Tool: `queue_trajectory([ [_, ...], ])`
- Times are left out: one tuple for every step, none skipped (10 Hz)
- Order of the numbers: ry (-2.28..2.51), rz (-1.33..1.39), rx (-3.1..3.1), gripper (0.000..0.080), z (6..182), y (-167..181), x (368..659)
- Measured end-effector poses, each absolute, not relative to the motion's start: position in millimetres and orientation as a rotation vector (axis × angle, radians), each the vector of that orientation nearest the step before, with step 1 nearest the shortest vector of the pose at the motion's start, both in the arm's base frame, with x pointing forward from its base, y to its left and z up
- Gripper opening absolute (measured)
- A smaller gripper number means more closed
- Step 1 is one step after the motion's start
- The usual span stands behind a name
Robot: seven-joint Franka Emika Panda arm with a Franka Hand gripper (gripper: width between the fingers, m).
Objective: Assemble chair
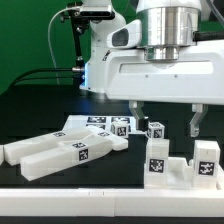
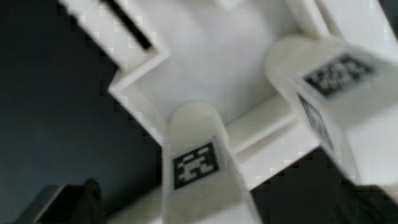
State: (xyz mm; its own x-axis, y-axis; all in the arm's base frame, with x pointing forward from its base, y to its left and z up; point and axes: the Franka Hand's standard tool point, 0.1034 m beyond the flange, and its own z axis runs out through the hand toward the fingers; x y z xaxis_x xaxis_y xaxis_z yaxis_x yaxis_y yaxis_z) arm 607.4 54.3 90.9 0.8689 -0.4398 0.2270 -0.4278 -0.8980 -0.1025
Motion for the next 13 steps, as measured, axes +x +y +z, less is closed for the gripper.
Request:
queue_trajectory([
  [0.453,-0.39,-3.057,0.0649,87.9,50,599],
  [0.282,-0.418,-3.088,0.0649,88.4,44,600],
  [0.275,-0.424,-3.087,0.0649,90.3,45,601],
  [0.229,-0.423,-3.097,0.0649,89.5,45,600],
  [0.239,-0.428,-3.095,0.0649,89.3,44,601],
  [0.238,-0.474,-3.096,0.0649,90.1,43,603],
  [0.254,-0.46,-3.094,0.0649,87.9,40,601],
  [0.247,-0.52,-3.096,0.0649,83.9,40,602],
  [0.225,-0.707,-3.09,0.0649,78.9,41,601],
  [0.211,-0.754,-3.09,0.0649,68.2,43,594],
  [0.204,-0.899,-3.071,0.0649,67.8,40,598],
  [0.197,-0.946,-3.07,0.0649,55.4,38,596],
  [0.204,-0.855,-3.089,0.0649,41.6,38,594],
])
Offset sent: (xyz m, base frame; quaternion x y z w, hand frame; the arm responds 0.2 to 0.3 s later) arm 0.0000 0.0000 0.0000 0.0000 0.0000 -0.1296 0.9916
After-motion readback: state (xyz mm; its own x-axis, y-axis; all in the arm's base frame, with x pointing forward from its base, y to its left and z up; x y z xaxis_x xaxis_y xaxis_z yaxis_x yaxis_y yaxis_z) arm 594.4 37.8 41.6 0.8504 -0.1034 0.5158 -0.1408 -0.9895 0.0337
